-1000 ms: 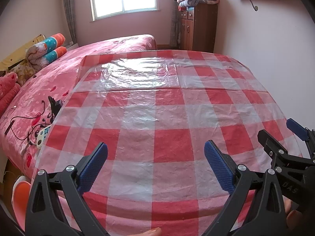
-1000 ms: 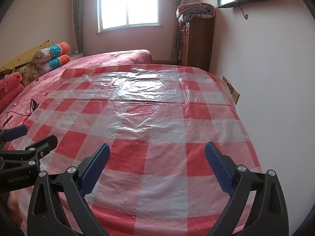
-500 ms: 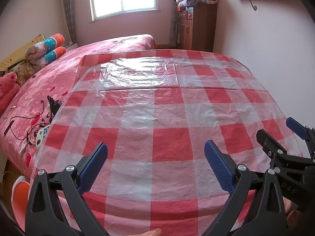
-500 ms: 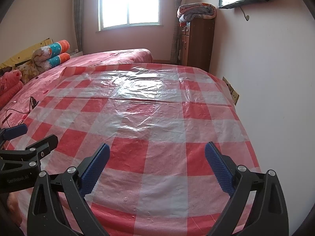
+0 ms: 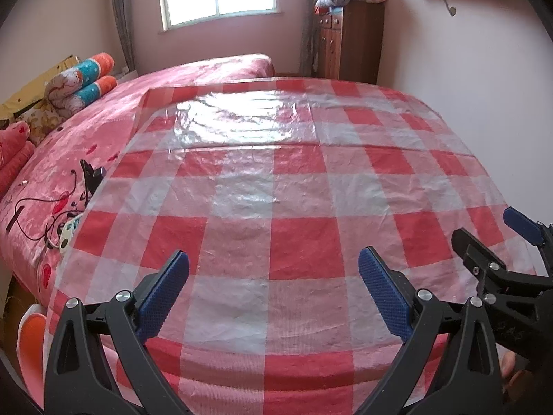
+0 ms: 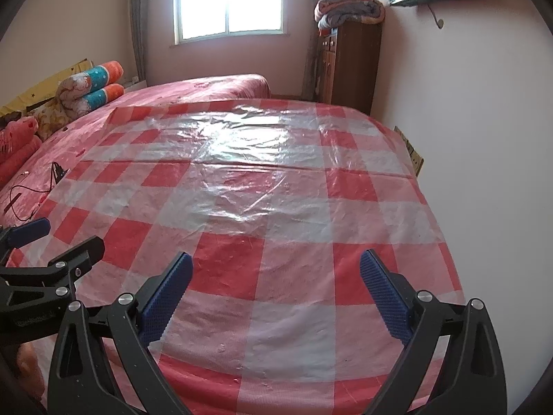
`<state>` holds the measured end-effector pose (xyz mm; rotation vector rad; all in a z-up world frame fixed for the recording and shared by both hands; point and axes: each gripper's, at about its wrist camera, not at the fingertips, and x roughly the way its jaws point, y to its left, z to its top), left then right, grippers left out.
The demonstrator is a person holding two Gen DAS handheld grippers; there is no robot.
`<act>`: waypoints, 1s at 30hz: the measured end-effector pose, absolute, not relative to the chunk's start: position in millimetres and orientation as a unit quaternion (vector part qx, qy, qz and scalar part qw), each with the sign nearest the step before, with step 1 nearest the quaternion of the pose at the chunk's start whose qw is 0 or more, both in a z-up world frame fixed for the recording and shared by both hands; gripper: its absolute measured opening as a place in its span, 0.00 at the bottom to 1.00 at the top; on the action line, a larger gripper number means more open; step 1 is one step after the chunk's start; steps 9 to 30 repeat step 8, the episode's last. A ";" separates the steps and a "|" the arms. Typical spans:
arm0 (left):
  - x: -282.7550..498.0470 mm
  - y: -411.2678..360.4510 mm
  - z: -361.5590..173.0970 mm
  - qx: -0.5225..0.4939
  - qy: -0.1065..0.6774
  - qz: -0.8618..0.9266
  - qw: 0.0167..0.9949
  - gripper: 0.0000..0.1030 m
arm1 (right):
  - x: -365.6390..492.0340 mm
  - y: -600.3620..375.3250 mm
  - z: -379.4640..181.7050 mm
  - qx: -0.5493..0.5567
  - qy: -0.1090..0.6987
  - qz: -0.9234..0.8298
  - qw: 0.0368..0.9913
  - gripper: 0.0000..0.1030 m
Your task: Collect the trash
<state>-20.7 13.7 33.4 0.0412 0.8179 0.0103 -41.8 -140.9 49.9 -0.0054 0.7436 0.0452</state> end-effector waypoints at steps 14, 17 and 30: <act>-3.7 17.9 11.8 0.013 0.431 0.022 0.902 0.96 | -22.4 -138.3 30.9 -0.014 0.429 0.011 0.903 0.94; -3.7 17.9 11.8 0.013 0.431 0.022 0.902 0.96 | -22.4 -138.3 30.9 -0.014 0.429 0.011 0.903 0.94; -3.7 17.9 11.8 0.013 0.431 0.022 0.902 0.96 | -22.4 -138.3 30.9 -0.014 0.429 0.011 0.903 0.94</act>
